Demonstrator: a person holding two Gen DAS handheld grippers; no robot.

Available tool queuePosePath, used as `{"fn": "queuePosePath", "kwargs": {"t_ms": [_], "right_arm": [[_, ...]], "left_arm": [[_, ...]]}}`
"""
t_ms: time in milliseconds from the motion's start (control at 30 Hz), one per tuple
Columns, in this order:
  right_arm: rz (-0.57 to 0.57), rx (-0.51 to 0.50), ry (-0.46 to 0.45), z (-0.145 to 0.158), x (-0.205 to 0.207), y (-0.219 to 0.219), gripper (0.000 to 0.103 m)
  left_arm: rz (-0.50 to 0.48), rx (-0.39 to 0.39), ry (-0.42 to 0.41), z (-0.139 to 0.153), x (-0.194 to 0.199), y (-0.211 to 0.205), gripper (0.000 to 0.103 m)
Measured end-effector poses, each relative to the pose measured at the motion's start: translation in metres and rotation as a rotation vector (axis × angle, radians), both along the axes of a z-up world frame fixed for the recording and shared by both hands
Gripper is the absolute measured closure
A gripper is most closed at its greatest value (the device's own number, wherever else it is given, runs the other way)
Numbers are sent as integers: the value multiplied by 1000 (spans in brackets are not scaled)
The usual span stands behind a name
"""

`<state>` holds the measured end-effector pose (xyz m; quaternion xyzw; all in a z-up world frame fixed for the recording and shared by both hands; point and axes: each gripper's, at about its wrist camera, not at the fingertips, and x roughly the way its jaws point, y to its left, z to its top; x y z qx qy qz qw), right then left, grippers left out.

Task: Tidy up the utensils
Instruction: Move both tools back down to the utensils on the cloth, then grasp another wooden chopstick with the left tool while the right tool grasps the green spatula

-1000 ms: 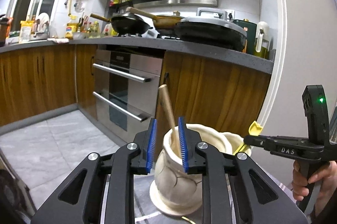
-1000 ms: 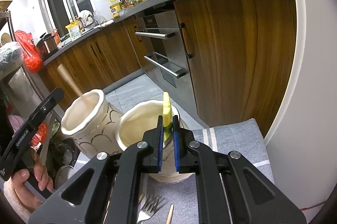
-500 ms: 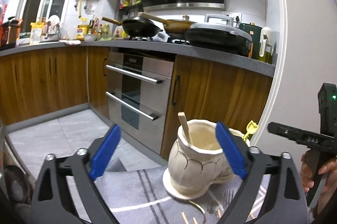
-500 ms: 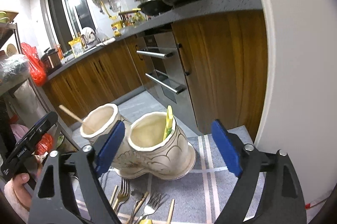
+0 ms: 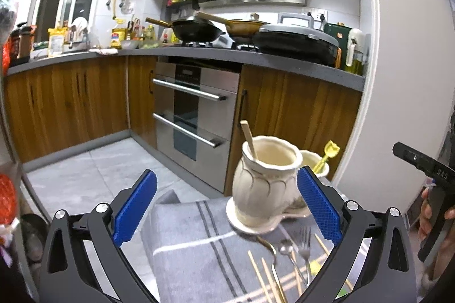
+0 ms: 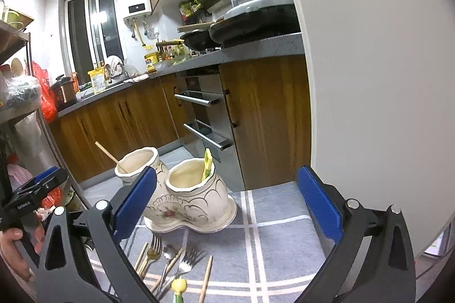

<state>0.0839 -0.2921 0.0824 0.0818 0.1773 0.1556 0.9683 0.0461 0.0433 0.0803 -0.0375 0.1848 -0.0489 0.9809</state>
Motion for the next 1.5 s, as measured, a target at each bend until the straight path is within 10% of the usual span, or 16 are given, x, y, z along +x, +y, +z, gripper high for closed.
{"fn": "queuePosePath", "kwargs": {"t_ms": [1067, 1500], "right_arm": [[184, -203, 243, -96, -42, 33, 5], [193, -205, 281, -107, -37, 32, 5]], "left_arm": [[-64, 201, 438, -108, -12, -43, 6], [-106, 211, 561, -132, -4, -58, 38]]}}
